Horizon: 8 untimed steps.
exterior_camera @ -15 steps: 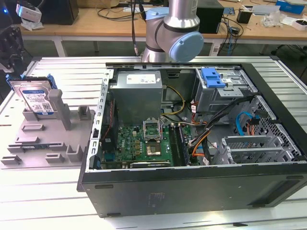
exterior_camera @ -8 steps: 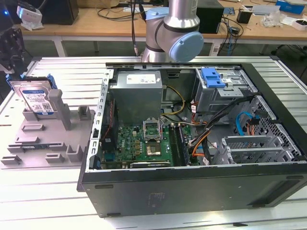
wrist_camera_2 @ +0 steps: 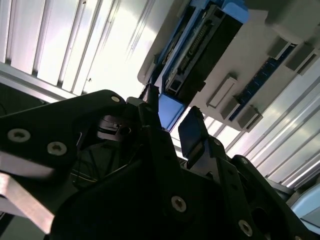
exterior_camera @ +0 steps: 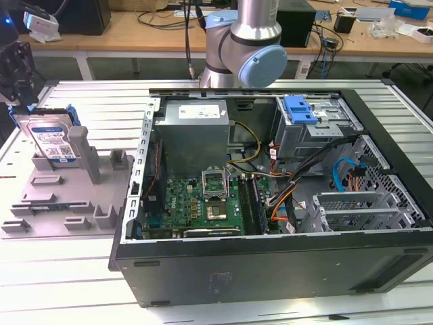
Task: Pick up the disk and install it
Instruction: 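Pick up the disk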
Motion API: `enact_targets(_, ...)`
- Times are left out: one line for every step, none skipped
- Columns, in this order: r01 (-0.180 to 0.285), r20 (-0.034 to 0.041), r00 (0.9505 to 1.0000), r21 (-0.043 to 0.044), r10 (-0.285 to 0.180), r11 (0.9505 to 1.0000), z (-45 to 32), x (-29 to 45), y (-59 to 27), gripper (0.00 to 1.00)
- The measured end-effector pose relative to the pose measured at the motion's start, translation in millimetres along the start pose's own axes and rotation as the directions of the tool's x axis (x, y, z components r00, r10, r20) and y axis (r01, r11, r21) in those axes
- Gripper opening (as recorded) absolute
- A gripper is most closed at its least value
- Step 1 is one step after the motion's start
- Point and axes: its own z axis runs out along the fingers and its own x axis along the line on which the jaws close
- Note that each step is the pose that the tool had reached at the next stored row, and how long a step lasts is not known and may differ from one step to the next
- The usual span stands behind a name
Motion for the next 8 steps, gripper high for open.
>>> enact_targets(-0.002, 0.0003, 1.0, 0.0, 0.002, 1.0, 0.5, 0.0, 0.0, 0.44)
enact_targets(-0.005, 0.0007, 1.0, 0.0, 0.005, 1.0, 1.1, 0.0, 0.0, 0.44)
enact_targets(-0.007, 0.0011, 1.0, 0.0, 0.007, 1.0, 1.5, -0.1, 0.0, 0.44)
enact_targets(-0.01, 0.0014, 1.0, 0.0, 0.01, 1.0, 2.1, -0.1, 0.0, 0.44)
enact_targets(-0.012, 0.0017, 0.9999, 0.0001, 0.012, 0.9999, 2.6, 0.0, 0.0, 0.44)
enact_targets(-0.016, 0.0021, 0.9999, -0.0001, 0.016, 0.9999, 3.5, 0.0, 0.0, 0.44)
enact_targets(-0.02, 0.0025, 0.9998, -0.0001, 0.02, 0.9998, 4.2, 0.0, -0.1, 0.44)
enact_targets(-0.023, 0.0031, 0.9997, -0.0001, 0.023, 0.9997, 5.0, 0.0, -0.1, 0.44)
